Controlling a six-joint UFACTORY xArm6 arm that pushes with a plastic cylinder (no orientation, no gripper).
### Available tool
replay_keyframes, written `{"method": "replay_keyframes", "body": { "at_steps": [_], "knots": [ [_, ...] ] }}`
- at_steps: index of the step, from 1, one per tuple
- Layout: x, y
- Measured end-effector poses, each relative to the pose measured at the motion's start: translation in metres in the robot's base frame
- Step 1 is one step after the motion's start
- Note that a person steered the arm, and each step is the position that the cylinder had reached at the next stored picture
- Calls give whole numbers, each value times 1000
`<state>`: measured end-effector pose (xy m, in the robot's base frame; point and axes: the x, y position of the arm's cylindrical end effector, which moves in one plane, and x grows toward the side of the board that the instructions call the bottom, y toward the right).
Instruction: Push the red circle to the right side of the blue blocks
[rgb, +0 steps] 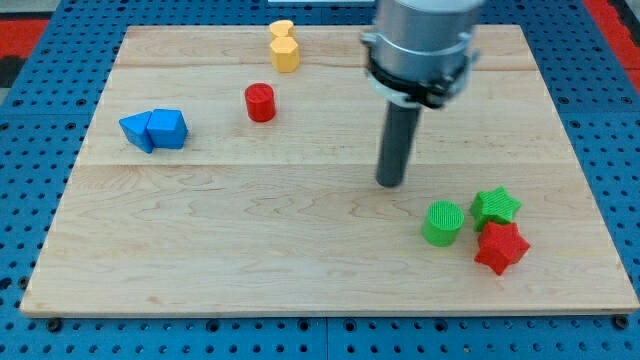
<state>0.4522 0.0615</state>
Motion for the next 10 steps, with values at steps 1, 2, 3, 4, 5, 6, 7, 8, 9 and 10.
{"method": "replay_keyframes", "body": {
  "at_steps": [1,2,3,4,5,6,7,8,9,10],
  "knots": [
    [-71,-3],
    [-126,-52],
    [-115,-138],
    [-128,-174],
    [-137,-228],
    [-117,-170],
    [-69,-120],
    [-110,-149],
    [-122,-174],
    [-97,-192]
  ]
}}
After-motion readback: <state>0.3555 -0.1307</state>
